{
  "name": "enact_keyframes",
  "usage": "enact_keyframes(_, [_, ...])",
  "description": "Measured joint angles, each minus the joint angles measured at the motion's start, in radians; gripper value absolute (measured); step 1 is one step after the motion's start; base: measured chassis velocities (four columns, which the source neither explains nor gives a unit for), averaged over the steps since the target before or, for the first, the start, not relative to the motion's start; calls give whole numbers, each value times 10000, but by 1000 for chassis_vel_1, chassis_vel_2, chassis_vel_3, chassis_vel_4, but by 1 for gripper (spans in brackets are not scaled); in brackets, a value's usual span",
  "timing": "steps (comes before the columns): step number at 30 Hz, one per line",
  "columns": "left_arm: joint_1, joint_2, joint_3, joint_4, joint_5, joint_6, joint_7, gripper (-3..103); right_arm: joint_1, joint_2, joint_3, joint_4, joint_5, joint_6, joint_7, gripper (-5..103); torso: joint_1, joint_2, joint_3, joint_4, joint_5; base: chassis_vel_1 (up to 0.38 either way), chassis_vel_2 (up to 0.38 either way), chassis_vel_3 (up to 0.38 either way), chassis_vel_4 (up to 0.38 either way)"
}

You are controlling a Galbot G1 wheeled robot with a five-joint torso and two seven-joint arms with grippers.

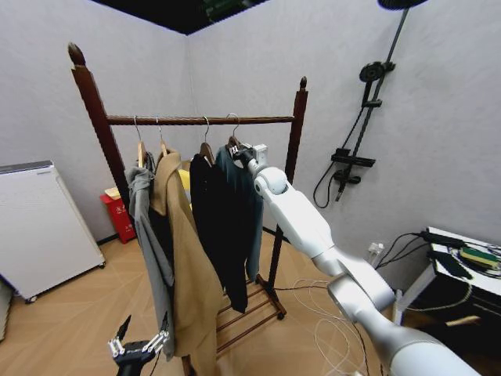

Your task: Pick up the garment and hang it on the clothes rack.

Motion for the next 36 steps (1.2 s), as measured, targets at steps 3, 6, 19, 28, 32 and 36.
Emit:
enact_keyframes(3, [0,0,0,0,0,0,0,100,-176,-71,-1,244,331,-9,-110,9,0,2,-1,0,0,0,0,0,0])
enact_keyframes(6, [0,0,0,0,0,0,0,100,-401,-194,-44,668,1579,-28,-385,9,-1,2,-3,2,0,0,0,0,0])
enact_keyframes(19, [1,1,0,0,0,1,-1,100,-1044,-854,606,1875,3492,-755,-674,27,1,-4,6,-1,2,0,0,0,0])
enact_keyframes(28, [0,1,0,0,0,0,-2,100,-2706,-3467,2430,4135,4136,-983,-496,60,1,-2,3,-6,9,0,0,0,0])
enact_keyframes(32, [-1,0,1,0,0,0,2,100,-5129,-4942,4198,6136,4626,-1215,266,76,-2,2,-1,-1,3,0,0,0,0])
enact_keyframes(36, [0,0,0,1,0,1,-2,100,-7812,-5473,5826,7288,4684,-851,647,86,-1,1,0,2,4,0,0,0,0])
